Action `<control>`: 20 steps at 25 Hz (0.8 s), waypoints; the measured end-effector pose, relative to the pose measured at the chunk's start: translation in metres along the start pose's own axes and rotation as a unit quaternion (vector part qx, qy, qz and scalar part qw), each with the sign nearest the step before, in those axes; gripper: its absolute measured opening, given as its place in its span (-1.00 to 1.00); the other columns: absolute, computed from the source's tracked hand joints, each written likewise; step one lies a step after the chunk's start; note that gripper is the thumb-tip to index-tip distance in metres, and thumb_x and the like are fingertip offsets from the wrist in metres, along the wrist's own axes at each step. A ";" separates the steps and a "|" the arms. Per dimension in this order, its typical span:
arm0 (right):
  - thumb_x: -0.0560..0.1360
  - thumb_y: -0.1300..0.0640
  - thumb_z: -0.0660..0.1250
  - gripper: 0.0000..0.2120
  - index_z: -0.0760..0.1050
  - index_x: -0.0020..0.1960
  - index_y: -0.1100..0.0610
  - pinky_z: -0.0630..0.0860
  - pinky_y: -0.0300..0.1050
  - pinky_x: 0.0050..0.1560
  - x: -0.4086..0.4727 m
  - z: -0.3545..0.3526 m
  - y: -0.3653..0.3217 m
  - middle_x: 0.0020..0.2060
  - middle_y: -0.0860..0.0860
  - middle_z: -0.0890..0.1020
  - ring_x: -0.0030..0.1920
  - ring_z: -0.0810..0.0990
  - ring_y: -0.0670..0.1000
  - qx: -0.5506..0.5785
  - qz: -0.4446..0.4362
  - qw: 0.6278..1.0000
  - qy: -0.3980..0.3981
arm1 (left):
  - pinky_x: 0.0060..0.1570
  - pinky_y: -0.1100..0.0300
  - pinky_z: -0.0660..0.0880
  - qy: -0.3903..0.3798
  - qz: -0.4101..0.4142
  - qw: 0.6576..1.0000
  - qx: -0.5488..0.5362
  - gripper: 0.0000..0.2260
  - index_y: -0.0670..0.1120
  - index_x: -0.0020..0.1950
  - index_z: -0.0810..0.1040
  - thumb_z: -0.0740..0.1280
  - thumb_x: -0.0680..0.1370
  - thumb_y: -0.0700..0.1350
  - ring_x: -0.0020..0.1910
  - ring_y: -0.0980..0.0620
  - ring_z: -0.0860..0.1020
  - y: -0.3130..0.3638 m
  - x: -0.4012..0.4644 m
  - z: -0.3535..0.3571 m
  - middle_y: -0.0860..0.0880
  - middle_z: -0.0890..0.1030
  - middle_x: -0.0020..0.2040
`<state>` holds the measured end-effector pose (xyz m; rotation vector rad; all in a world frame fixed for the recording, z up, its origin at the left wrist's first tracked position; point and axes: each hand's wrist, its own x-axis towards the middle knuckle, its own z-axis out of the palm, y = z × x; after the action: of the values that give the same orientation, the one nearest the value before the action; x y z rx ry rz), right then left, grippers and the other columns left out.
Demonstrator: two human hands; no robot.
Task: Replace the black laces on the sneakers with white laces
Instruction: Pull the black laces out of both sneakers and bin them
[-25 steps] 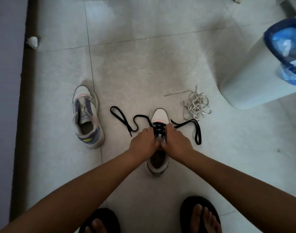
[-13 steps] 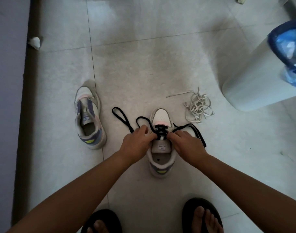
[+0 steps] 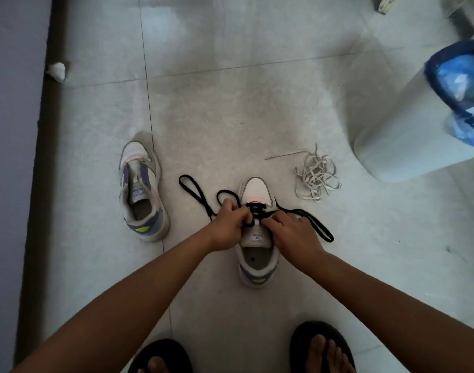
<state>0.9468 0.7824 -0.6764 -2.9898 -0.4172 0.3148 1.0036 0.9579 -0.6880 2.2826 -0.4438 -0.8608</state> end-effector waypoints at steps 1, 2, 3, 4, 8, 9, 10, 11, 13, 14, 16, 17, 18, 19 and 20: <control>0.47 0.20 0.31 -0.66 0.48 0.24 0.07 0.41 0.00 -0.03 0.003 0.002 -0.002 0.08 0.08 0.54 0.07 0.54 0.15 0.000 0.012 1.000 -0.028 | 0.13 0.26 0.34 -0.012 -0.006 1.000 -0.020 -0.73 -0.19 0.10 0.49 0.16 0.48 -0.41 0.08 -0.08 0.38 0.002 0.002 -0.002 -0.08 0.22 0.05; 0.52 0.19 0.22 -0.65 0.40 0.30 0.06 0.35 -0.02 0.05 0.006 0.005 -0.002 0.16 0.07 0.48 0.17 0.46 0.13 0.008 0.025 0.998 -0.051 | 0.16 0.26 0.33 -0.026 -0.012 0.999 -0.019 -0.71 -0.19 0.12 0.50 0.16 0.48 -0.41 0.11 -0.09 0.38 0.004 0.004 -0.004 -0.08 0.22 0.06; 0.53 0.18 0.19 -0.65 0.37 0.31 0.05 0.33 -0.03 0.08 0.009 0.005 -0.003 0.20 0.06 0.43 0.21 0.41 0.12 0.022 0.042 0.997 -0.069 | 0.20 0.22 0.33 -0.039 -0.018 0.999 -0.004 -0.71 -0.16 0.15 0.51 0.18 0.49 -0.38 0.13 -0.10 0.38 0.006 0.006 -0.004 -0.08 0.23 0.08; 0.53 0.18 0.18 -0.66 0.36 0.30 0.04 0.33 -0.02 0.09 0.012 0.004 -0.004 0.20 0.07 0.41 0.22 0.39 0.12 0.034 0.059 0.994 -0.089 | 0.21 0.15 0.35 -0.049 -0.024 0.998 0.024 -0.71 -0.11 0.17 0.52 0.21 0.51 -0.33 0.14 -0.10 0.38 0.008 0.007 -0.003 -0.09 0.25 0.11; 0.51 0.23 0.22 -0.76 0.38 0.17 0.09 0.35 -0.03 0.01 0.024 -0.002 -0.004 0.14 0.10 0.39 0.15 0.39 0.13 0.053 0.070 0.987 -0.135 | 0.12 0.04 0.39 -0.057 -0.026 0.991 0.117 -0.75 -0.05 0.19 0.46 0.24 0.52 -0.21 0.12 -0.11 0.38 0.010 0.007 -0.002 -0.10 0.28 0.17; 0.49 0.28 0.21 -0.79 0.40 0.11 0.11 0.35 -0.06 -0.01 0.026 -0.002 -0.002 0.11 0.14 0.41 0.10 0.40 0.12 0.107 0.073 0.981 -0.145 | 0.15 0.05 0.39 -0.057 -0.027 0.995 0.081 -0.75 -0.09 0.17 0.45 0.23 0.51 -0.26 0.12 -0.11 0.39 0.008 0.007 -0.003 -0.10 0.27 0.15; 0.47 0.35 0.19 -0.81 0.41 0.02 0.12 0.34 -0.11 -0.05 0.028 -0.003 0.001 0.04 0.17 0.45 0.02 0.41 0.09 0.200 0.084 0.964 -0.155 | 0.19 0.11 0.38 -0.058 -0.031 0.997 0.028 -0.76 -0.12 0.14 0.45 0.20 0.51 -0.32 0.12 -0.10 0.39 0.006 0.006 -0.004 -0.09 0.26 0.12; 0.44 0.42 0.16 -0.78 0.40 -0.08 0.13 0.32 -0.15 -0.12 0.028 -0.005 0.004 -0.06 0.17 0.48 -0.08 0.41 0.05 0.312 0.103 0.930 -0.167 | 0.17 0.21 0.36 -0.058 -0.034 0.997 -0.028 -0.77 -0.12 0.09 0.45 0.19 0.51 -0.36 0.08 -0.06 0.40 0.003 0.005 -0.006 -0.07 0.26 0.09; 0.41 0.52 0.10 -0.69 0.35 -0.22 0.12 0.27 -0.19 -0.26 0.025 -0.012 0.011 -0.26 0.06 0.43 -0.22 0.35 -0.03 0.493 0.160 0.834 -0.190 | -0.06 0.36 0.36 -0.057 -0.030 0.987 -0.147 -0.76 -0.09 -0.09 0.42 0.16 0.49 -0.42 -0.09 0.05 0.39 0.001 -0.001 -0.009 -0.04 0.33 -0.05; 0.40 0.55 0.08 -0.65 0.33 -0.25 0.11 0.26 -0.21 -0.30 0.023 -0.013 0.013 -0.30 0.02 0.40 -0.26 0.33 -0.06 0.546 0.183 0.793 -0.196 | -0.21 0.36 0.34 -0.058 -0.030 0.974 -0.216 -0.72 -0.07 -0.17 0.38 0.15 0.48 -0.46 -0.18 0.09 0.36 0.000 -0.003 -0.009 -0.02 0.36 -0.14; 0.39 0.58 0.07 -0.63 0.32 -0.27 0.11 0.28 -0.28 -0.37 0.019 -0.009 0.015 -0.32 0.02 0.37 -0.30 0.33 -0.07 0.608 0.219 0.738 -0.193 | -0.32 0.29 0.29 -0.052 -0.060 0.941 -0.328 -0.67 -0.07 -0.24 0.33 0.14 0.45 -0.52 -0.28 0.10 0.32 -0.001 -0.007 -0.007 -0.02 0.36 -0.26; 0.39 0.58 0.07 -0.63 0.33 -0.27 0.12 0.29 -0.30 -0.39 0.019 -0.007 0.015 -0.33 0.03 0.37 -0.32 0.34 -0.07 0.629 0.244 0.714 -0.187 | -0.32 0.26 0.28 -0.047 -0.082 0.925 -0.367 -0.66 -0.08 -0.25 0.32 0.15 0.45 -0.53 -0.29 0.09 0.32 -0.002 -0.006 -0.006 -0.03 0.37 -0.28; 0.40 0.57 0.09 -0.64 0.36 -0.27 0.12 0.31 -0.30 -0.40 0.019 -0.005 0.014 -0.34 0.03 0.39 -0.33 0.35 -0.07 0.632 0.261 0.707 -0.181 | -0.31 0.24 0.29 -0.045 -0.097 0.916 -0.387 -0.66 -0.08 -0.26 0.32 0.17 0.45 -0.52 -0.29 0.08 0.34 -0.003 -0.005 -0.004 -0.04 0.38 -0.29; 0.41 0.55 0.12 -0.66 0.40 -0.25 0.13 0.34 -0.31 -0.38 0.018 -0.004 0.013 -0.33 0.03 0.43 -0.32 0.38 -0.07 0.606 0.253 0.733 -0.175 | -0.29 0.25 0.32 -0.047 -0.102 0.919 -0.377 -0.68 -0.08 -0.26 0.35 0.20 0.46 -0.50 -0.29 0.08 0.36 -0.003 -0.003 -0.004 -0.03 0.40 -0.29; 0.42 0.52 0.16 -0.69 0.46 -0.23 0.14 0.37 -0.31 -0.32 0.018 -0.005 0.012 -0.30 0.03 0.46 -0.28 0.41 -0.06 0.546 0.219 0.791 -0.169 | -0.28 0.29 0.35 -0.053 -0.098 0.937 -0.331 -0.71 -0.08 -0.23 0.40 0.23 0.46 -0.47 -0.30 0.11 0.39 -0.001 -0.001 -0.004 -0.01 0.43 -0.29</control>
<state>0.9676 0.7756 -0.6768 -1.8141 0.3673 0.7990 1.0060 0.9608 -0.6855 1.6724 0.0427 -1.0454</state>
